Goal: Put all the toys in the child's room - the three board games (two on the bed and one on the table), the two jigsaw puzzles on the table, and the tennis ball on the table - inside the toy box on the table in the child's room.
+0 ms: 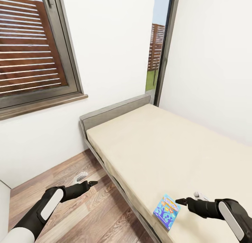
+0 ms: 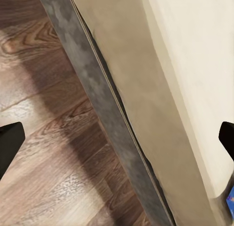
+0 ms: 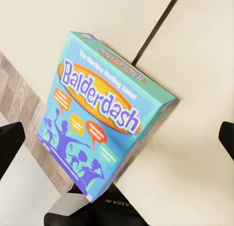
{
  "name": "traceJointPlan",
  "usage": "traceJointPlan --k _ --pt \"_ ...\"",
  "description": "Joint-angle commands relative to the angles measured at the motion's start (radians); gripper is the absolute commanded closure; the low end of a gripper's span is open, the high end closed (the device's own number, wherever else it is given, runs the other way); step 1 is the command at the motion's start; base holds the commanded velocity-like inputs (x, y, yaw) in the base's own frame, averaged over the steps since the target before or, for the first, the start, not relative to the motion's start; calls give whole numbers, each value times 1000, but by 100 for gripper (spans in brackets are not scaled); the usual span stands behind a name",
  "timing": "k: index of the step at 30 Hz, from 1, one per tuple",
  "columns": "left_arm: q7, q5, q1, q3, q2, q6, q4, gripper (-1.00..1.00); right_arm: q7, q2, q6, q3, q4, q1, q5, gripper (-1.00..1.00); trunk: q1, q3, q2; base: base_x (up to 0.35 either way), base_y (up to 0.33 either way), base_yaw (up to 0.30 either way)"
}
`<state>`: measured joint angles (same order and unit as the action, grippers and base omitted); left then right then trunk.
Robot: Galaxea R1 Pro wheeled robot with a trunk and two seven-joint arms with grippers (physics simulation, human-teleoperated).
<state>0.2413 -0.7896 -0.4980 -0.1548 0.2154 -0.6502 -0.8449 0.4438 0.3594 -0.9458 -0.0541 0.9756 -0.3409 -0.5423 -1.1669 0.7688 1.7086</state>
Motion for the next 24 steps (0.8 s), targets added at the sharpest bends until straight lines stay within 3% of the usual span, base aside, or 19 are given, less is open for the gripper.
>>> traceJointPlan --k 1,15,24 --pt "1 -2 -1 -2 1 -3 0 -100 10 0 1 -2 1 -1 7 -100 0 1 0 0 0 0" --pt "1 -2 -1 -2 1 -3 0 -100 20 0 20 -1 6 -1 7 -100 0 1 0 0 0 0" --pt "1 -2 -1 -2 1 -3 0 -100 21 0 22 -1 6 -1 7 -100 -34 29 63 0 0 0"
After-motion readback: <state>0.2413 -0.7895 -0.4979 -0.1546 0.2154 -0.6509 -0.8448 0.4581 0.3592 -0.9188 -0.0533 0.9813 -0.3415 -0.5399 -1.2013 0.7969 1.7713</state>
